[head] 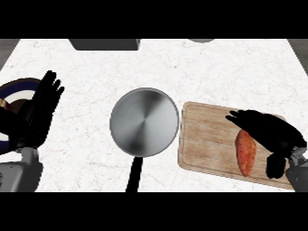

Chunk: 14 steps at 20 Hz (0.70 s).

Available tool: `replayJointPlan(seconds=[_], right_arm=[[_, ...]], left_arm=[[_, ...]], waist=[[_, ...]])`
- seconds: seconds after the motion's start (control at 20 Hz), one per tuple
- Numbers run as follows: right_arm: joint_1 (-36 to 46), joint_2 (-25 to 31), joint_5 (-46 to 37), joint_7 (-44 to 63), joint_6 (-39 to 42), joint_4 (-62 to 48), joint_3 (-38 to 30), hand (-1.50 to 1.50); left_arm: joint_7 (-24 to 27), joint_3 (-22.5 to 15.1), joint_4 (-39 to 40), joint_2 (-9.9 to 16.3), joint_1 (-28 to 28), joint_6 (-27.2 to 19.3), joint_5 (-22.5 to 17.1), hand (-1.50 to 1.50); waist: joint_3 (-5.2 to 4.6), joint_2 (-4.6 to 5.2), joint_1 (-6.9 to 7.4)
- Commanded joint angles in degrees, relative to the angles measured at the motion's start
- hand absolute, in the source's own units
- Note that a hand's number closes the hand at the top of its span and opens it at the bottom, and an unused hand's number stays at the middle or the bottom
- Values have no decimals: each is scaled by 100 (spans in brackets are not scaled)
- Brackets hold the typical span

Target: Pick the sweet potato from the cutting board and place it in the pan

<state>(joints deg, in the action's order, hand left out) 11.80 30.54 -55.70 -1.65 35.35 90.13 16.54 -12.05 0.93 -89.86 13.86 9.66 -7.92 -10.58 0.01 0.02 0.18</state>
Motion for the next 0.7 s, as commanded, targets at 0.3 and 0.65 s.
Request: replayJointPlan(seconds=[0.3, 0.65], right_arm=[[218, -617, -499, -471, -322, -847, -244, -150], [-114, -825, -905, -790, -716, -1262, -78, -150]], left_arm=[[-27, 159, -182, -212, -161, 105, 213, 0], [-132, 403, 60, -113, 78, 429, 111, 0]], waist=[[0, -2, -2], [-1, 0, -14]])
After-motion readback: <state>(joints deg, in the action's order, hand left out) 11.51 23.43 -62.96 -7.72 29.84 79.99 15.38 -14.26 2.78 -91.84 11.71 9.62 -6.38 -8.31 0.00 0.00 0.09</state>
